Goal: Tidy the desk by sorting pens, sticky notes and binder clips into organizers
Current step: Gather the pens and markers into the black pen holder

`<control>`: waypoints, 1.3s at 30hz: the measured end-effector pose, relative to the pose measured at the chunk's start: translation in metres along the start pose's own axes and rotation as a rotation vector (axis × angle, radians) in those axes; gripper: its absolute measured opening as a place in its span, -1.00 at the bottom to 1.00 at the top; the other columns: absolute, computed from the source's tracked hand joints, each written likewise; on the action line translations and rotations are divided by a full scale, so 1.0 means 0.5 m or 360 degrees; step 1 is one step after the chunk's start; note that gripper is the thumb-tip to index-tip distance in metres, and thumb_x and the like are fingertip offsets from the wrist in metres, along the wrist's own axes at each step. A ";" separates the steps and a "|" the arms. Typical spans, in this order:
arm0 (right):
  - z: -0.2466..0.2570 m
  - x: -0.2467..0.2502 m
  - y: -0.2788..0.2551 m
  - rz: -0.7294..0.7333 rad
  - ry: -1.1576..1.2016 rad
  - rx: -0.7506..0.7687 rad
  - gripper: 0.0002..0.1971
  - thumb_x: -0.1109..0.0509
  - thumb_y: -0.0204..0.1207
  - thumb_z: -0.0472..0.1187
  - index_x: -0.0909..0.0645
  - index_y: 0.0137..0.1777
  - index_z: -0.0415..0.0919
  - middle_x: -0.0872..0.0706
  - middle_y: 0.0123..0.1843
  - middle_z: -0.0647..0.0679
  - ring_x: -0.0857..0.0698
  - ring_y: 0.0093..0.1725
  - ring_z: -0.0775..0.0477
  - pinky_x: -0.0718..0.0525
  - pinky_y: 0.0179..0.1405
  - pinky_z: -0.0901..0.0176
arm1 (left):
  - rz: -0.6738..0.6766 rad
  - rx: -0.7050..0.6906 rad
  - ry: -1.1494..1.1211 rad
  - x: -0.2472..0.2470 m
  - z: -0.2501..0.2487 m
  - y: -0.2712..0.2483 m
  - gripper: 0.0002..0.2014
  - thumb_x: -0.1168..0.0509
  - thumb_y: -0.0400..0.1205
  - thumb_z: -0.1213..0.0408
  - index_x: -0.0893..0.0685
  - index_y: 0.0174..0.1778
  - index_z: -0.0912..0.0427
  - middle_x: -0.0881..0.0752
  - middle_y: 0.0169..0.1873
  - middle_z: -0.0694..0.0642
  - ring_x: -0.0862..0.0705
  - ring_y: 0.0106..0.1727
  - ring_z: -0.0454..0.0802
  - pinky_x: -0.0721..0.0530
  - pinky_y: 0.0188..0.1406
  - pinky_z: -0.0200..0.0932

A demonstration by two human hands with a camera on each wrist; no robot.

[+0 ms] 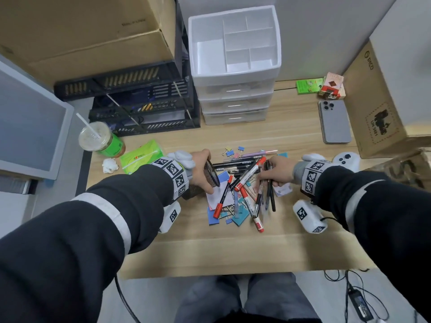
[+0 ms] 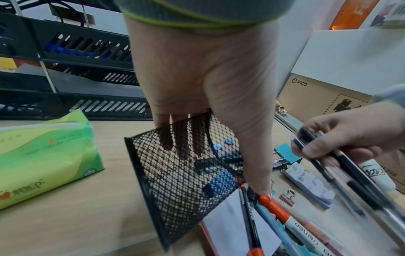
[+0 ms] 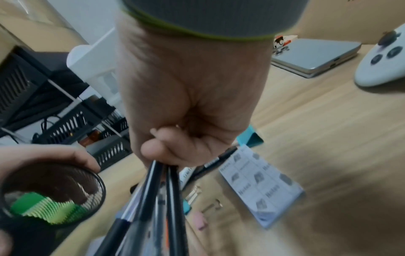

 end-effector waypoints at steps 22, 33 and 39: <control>0.206 0.008 -0.043 -0.0604 0.0455 0.0768 -0.80 -0.60 0.43 -0.26 -0.77 -0.02 -0.36 -0.85 -0.16 -0.19 -0.75 -0.33 0.06 -0.70 -0.28 0.22 | -0.0152 -0.0208 -0.0200 0.034 -0.081 -0.016 -0.03 -0.72 0.03 -0.09 -0.44 0.31 0.11 -0.72 0.06 0.02 -0.73 0.03 0.02 -0.76 0.09 0.06; 0.206 0.012 -0.054 -0.0566 0.0631 0.0843 -0.84 -0.60 0.45 -0.24 -0.69 -0.26 -0.01 -0.74 -0.30 0.00 -0.56 -0.49 0.26 -0.56 -0.38 0.47 | -0.0193 -0.0107 -0.0157 0.039 -0.063 -0.018 -0.07 -0.70 -0.02 -0.15 -0.40 0.17 0.05 -0.71 -0.06 0.02 -0.73 -0.08 0.06 -0.77 -0.03 0.11; 0.209 -0.014 -0.047 -0.0456 0.0467 0.0753 -0.91 -0.58 0.45 -0.21 -0.73 -0.16 -0.16 -0.67 -0.41 0.04 -0.58 -0.51 0.26 -0.57 -0.37 0.33 | -0.0360 -0.0238 -0.0402 0.050 -0.075 -0.017 -0.09 -0.71 -0.01 -0.09 -0.49 0.24 0.03 -0.72 -0.01 -0.05 -0.72 -0.04 -0.02 -0.74 -0.07 -0.01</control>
Point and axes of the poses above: each hand's wrist, its own y-axis towards the middle knuckle, its own x-axis out of the back of the hand, z = x × y, the point moved 6 cm from there along y, towards the middle knuckle
